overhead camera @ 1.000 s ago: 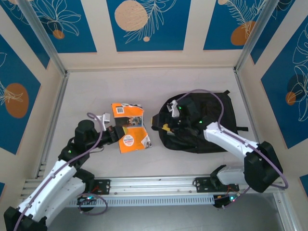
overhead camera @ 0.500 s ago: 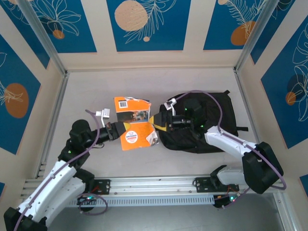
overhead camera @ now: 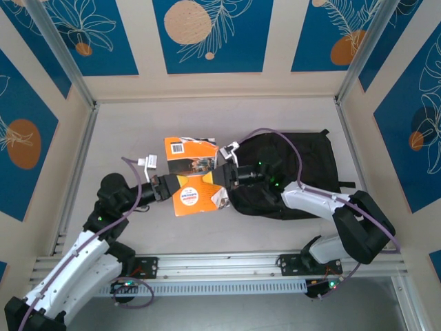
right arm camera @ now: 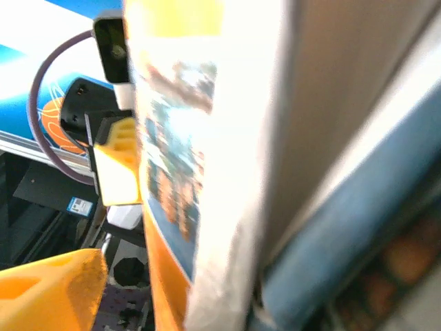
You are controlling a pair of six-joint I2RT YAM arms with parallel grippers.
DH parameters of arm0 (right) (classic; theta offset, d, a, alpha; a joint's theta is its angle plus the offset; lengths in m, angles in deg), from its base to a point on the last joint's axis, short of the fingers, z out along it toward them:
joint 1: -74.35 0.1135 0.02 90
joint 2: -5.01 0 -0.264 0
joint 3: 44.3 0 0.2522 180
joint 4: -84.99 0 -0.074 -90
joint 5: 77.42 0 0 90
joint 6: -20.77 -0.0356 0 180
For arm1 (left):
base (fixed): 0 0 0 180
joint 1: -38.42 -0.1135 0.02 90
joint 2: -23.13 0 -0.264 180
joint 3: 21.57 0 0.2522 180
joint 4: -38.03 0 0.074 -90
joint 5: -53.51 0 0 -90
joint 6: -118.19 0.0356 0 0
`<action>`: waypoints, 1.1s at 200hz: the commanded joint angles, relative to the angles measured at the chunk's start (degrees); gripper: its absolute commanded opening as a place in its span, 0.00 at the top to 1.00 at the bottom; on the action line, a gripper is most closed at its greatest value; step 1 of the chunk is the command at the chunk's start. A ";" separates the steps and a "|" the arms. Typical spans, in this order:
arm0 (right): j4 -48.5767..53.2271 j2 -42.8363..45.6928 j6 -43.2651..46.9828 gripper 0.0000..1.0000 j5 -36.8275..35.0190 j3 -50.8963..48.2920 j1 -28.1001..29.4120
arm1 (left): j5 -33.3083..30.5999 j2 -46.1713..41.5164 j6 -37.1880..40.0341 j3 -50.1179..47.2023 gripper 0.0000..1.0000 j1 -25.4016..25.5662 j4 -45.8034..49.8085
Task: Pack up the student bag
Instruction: Pass the book.
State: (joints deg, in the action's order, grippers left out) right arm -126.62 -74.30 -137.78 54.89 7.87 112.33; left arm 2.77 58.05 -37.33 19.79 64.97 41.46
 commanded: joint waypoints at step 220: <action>17.42 20.53 1.87 1.00 -24.56 -5.35 -2.28 | -5.74 2.55 4.91 -4.13 0.37 2.38 2.19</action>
State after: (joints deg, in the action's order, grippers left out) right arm -106.47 -59.63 -129.96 45.95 5.71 108.53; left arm 0.79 61.28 -31.93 16.27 67.11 42.08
